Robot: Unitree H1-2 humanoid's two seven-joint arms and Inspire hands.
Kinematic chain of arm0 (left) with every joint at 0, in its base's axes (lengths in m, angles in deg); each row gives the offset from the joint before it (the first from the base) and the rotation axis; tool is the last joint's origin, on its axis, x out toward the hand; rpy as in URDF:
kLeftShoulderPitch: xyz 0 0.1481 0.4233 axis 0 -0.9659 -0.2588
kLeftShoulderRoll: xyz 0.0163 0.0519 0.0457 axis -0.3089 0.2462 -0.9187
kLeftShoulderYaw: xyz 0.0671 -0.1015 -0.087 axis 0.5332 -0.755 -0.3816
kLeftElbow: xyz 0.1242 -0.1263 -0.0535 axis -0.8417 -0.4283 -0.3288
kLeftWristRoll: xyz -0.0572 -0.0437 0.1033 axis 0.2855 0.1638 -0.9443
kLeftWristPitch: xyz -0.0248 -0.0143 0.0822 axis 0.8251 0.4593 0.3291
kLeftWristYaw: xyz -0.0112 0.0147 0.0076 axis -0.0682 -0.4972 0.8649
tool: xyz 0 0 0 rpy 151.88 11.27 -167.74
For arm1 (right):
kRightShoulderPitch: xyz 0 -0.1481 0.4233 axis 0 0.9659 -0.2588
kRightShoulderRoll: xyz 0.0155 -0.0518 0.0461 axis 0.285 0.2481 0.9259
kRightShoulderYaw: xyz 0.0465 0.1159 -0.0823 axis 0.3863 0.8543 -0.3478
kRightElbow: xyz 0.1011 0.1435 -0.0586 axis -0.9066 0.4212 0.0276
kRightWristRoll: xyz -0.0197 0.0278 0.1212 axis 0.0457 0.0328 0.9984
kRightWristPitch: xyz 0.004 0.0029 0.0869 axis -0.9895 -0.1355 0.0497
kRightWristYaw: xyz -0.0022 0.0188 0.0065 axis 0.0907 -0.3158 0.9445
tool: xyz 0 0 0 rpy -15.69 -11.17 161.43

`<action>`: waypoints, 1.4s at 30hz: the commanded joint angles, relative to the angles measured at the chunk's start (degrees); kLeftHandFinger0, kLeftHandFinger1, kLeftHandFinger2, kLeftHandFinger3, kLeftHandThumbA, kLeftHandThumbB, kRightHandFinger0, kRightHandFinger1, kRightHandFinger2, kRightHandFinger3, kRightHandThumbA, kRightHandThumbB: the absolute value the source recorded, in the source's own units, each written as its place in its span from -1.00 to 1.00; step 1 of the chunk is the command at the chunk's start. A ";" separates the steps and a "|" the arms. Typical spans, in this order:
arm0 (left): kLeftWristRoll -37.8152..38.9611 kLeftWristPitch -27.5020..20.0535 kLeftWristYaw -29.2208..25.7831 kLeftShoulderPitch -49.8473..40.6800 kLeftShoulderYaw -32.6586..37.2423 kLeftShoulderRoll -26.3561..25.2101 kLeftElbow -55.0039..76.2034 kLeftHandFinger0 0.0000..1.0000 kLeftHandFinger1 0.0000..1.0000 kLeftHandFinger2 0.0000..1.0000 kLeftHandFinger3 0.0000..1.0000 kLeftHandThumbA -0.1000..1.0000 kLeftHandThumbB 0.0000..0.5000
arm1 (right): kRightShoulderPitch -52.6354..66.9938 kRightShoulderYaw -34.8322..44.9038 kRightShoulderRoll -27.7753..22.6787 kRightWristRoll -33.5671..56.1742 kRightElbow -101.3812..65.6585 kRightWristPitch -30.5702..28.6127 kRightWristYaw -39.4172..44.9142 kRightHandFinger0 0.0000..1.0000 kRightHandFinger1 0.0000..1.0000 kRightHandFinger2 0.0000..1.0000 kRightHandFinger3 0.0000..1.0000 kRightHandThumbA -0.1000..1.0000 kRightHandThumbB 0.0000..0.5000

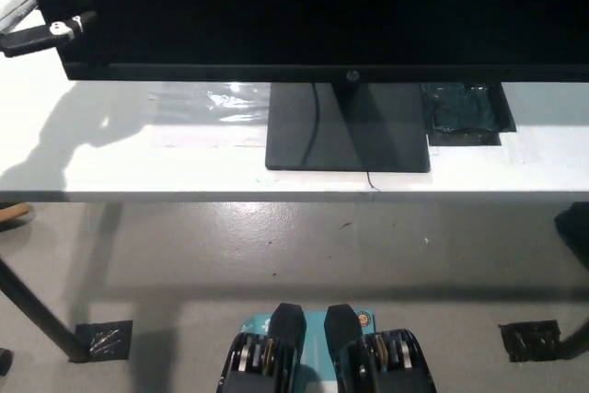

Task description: The monitor is placed at the center of the table and the robot uses both its hand to grab the left and right sides of the monitor to tilt the angle of the monitor downwards

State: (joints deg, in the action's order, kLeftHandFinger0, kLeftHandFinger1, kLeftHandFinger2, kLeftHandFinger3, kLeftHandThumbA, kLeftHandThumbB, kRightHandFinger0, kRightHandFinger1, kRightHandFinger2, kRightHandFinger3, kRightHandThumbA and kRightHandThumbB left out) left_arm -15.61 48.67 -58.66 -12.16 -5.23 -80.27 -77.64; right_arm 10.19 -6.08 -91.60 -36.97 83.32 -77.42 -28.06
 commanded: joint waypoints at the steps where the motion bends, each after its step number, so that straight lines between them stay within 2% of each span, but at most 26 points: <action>1: -16.82 -8.83 -10.13 7.70 10.50 2.44 -8.24 1.00 1.00 1.00 1.00 0.56 1.00 | -6.82 -6.38 6.73 -11.19 0.47 -12.14 -12.95 1.00 1.00 1.00 1.00 -0.03 1.00; 2: -16.66 -9.00 -10.57 7.93 11.06 2.48 -8.76 1.00 1.00 1.00 1.00 0.57 1.00 | -6.91 -6.62 6.74 -11.16 0.69 -12.31 -13.21 1.00 1.00 1.00 1.00 -0.03 1.00; 3: -19.11 -9.01 -12.70 8.66 13.69 2.38 -10.20 1.00 1.00 1.00 1.00 0.58 1.00 | -7.08 -7.77 7.61 -12.87 1.30 -12.66 -16.66 1.00 1.00 1.00 1.00 -0.08 1.00; 4: -21.42 -9.01 -15.44 9.36 16.55 2.46 -11.79 1.00 1.00 1.00 1.00 0.54 1.00 | -7.36 -8.99 8.47 -14.46 2.18 -12.82 -19.70 1.00 1.00 1.00 1.00 -0.04 1.00; 7: -22.22 -9.01 -17.32 10.38 19.13 3.23 -14.88 1.00 1.00 1.00 1.00 0.49 1.00 | -7.92 -10.00 9.32 -15.00 3.59 -12.77 -21.54 1.00 1.00 1.00 1.00 0.05 1.00; 10: -22.49 -9.01 -19.34 11.00 21.66 3.40 -16.17 1.00 1.00 1.00 1.00 0.57 1.00 | -8.63 -10.88 9.82 -15.44 4.89 -13.39 -22.83 1.00 1.00 1.00 1.00 0.06 1.00; 15: -21.04 -9.01 -19.84 11.33 23.60 4.00 -18.49 1.00 1.00 1.00 1.00 0.55 0.98 | -8.70 -11.46 9.93 -15.68 5.83 -14.28 -24.48 1.00 1.00 1.00 1.00 0.13 1.00; 19: -20.08 -9.01 -20.18 11.12 24.40 4.25 -19.85 1.00 1.00 1.00 1.00 0.63 1.00 | -8.44 -11.10 9.76 -15.51 6.84 -14.67 -25.36 1.00 1.00 1.00 1.00 0.08 1.00; 23: -18.93 -9.01 -20.56 10.09 23.89 3.78 -19.51 1.00 1.00 1.00 1.00 0.56 1.00 | -7.44 -10.72 9.33 -15.63 6.60 -15.35 -25.79 1.00 1.00 1.00 1.00 0.07 1.00; 25: -18.50 -9.01 -20.30 9.57 23.60 3.13 -18.82 1.00 1.00 1.00 1.00 0.71 1.00 | -6.87 -9.84 8.84 -15.02 6.28 -16.08 -25.76 1.00 1.00 1.00 1.00 0.14 1.00; 30: -11.63 -9.01 -16.16 5.88 18.21 -0.62 -12.28 1.00 1.00 1.00 1.00 0.69 1.00 | -3.28 -4.71 5.72 -10.01 0.85 -17.37 -20.37 1.00 1.00 1.00 1.00 0.12 0.94; 32: -6.84 -9.01 -11.58 2.35 13.94 -3.13 -7.22 1.00 1.00 1.00 1.00 0.67 1.00 | -0.28 -1.45 3.56 -6.48 -3.57 -15.71 -15.80 1.00 1.00 1.00 1.00 0.30 1.00; 35: 2.47 -9.01 -3.63 -4.02 4.82 -6.39 0.29 1.00 1.00 1.00 1.00 0.66 1.00 | 7.37 8.48 1.35 7.32 -14.74 -9.63 -6.14 1.00 1.00 1.00 1.00 0.23 1.00; 36: 3.36 -9.01 -2.48 -5.26 3.26 -6.79 1.55 1.00 1.00 1.00 1.00 0.66 1.00 | 8.75 9.95 1.17 8.82 -16.39 -8.79 -5.09 1.00 1.00 1.00 1.00 0.22 1.00; 37: 12.17 -5.49 2.70 -9.88 -1.59 -8.24 7.60 1.00 1.00 1.00 1.00 0.56 1.00 | 11.59 15.23 0.76 16.61 -17.58 -6.28 -0.05 1.00 1.00 1.00 1.00 0.27 1.00; 38: 13.86 -5.32 3.75 -11.07 -2.89 -8.52 8.76 1.00 1.00 1.00 1.00 0.55 1.00 | 12.34 16.86 0.79 18.59 -17.70 -5.95 1.71 1.00 1.00 1.00 1.00 0.27 1.00; 39: 17.16 -6.61 4.77 -13.42 -5.04 -9.07 10.13 1.00 1.00 1.00 1.00 0.56 0.96 | 14.12 19.93 0.73 22.78 -19.40 -2.65 4.48 1.00 1.00 1.00 1.00 0.24 1.00; 41: 21.55 -8.06 4.25 -19.10 -8.89 -10.80 14.58 1.00 1.00 1.00 1.00 0.80 0.94 | 18.91 24.30 -0.36 28.86 -24.50 0.72 7.88 1.00 1.00 1.00 1.00 0.37 1.00; 42: 23.16 -8.19 3.43 -22.21 -10.59 -11.83 17.44 1.00 1.00 1.00 1.00 0.96 0.93 | 21.79 26.78 -0.75 31.95 -28.21 3.58 8.02 1.00 1.00 1.00 1.00 0.36 1.00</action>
State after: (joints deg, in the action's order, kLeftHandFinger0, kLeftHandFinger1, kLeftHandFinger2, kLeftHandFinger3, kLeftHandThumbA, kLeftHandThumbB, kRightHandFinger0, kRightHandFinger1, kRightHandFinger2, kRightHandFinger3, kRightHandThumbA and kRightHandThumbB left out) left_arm -19.42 40.53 -68.68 -21.74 -0.72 -82.53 -77.18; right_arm 22.88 2.89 -88.42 -39.04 74.10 -86.64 -41.36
